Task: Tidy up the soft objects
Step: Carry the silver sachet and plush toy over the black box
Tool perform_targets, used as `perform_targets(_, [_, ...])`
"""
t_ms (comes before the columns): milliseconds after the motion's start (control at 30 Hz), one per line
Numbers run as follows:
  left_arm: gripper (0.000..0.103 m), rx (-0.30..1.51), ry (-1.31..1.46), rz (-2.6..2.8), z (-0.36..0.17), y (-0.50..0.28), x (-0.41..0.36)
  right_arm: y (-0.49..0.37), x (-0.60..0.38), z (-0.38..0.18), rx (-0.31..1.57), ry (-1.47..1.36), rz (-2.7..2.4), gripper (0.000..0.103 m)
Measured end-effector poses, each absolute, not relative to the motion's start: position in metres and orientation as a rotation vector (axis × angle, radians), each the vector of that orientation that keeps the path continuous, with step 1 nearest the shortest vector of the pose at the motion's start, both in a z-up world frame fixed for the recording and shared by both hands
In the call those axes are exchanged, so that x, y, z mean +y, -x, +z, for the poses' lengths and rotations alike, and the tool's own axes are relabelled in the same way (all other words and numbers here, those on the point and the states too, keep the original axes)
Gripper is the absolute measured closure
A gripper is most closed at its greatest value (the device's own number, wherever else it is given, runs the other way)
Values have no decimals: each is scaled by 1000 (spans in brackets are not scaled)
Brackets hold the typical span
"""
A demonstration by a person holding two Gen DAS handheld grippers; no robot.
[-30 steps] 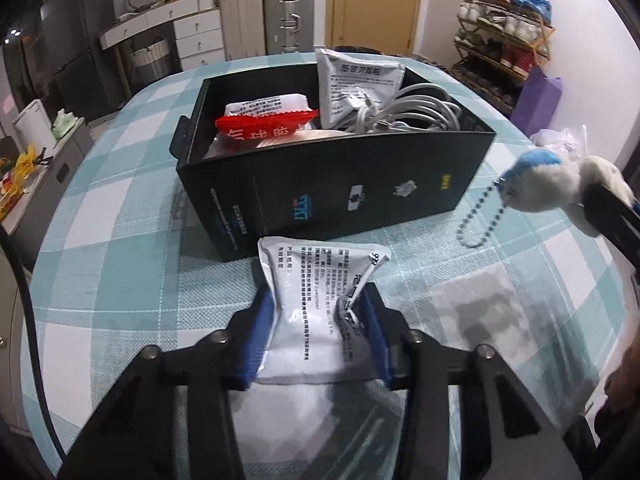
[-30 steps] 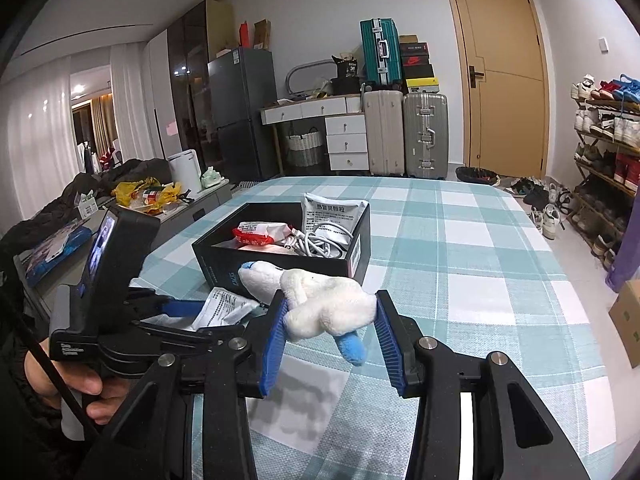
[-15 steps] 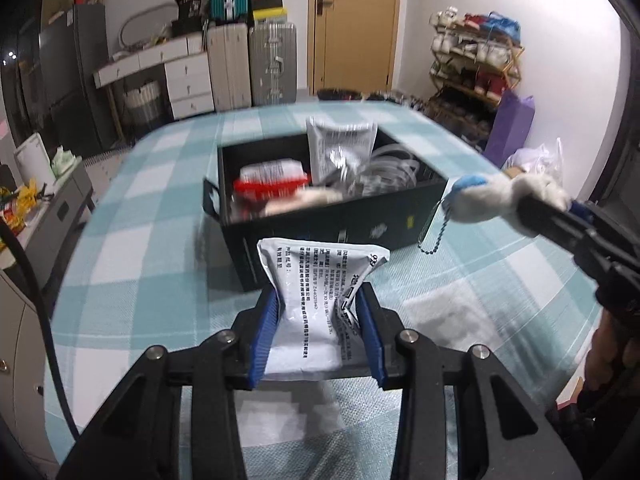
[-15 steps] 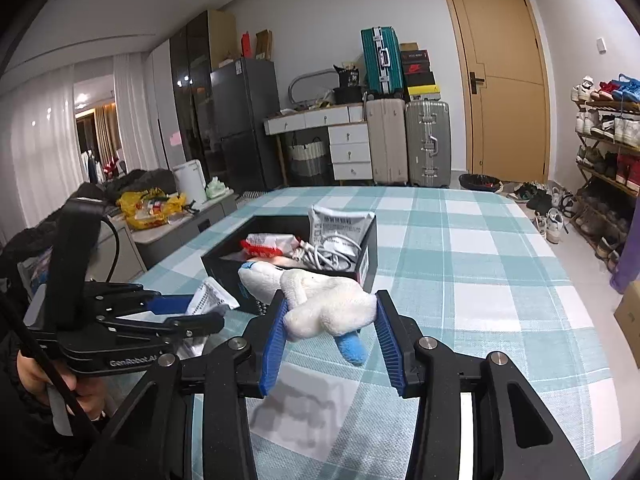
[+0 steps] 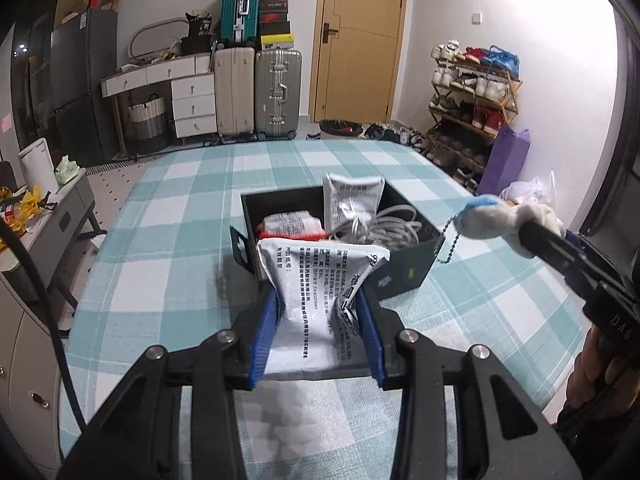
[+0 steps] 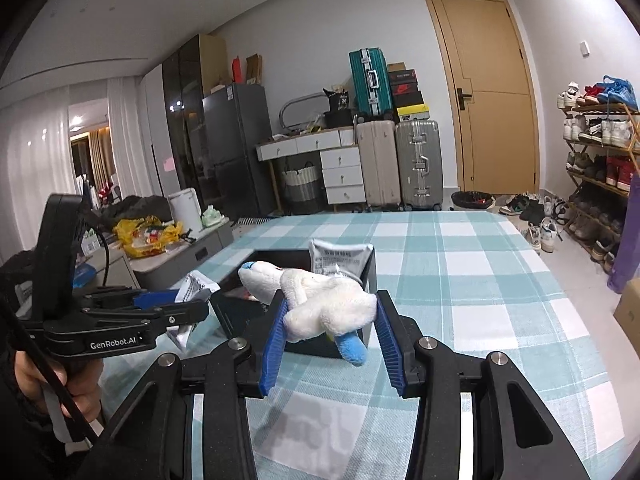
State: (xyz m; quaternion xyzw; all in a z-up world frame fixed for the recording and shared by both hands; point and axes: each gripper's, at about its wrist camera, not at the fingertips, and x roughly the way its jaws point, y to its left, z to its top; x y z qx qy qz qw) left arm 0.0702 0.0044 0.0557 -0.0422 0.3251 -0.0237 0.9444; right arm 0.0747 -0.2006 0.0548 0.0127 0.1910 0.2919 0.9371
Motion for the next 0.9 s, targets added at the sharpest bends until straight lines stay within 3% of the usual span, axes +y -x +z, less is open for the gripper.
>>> perform_targets(433, [65,595,99,-26,86,-88,18,-98,-189,97,340,-49,553,60])
perform_targets(900, [65,653,114,-18,63,-124,25,-148,-158,79,422,48,542,60])
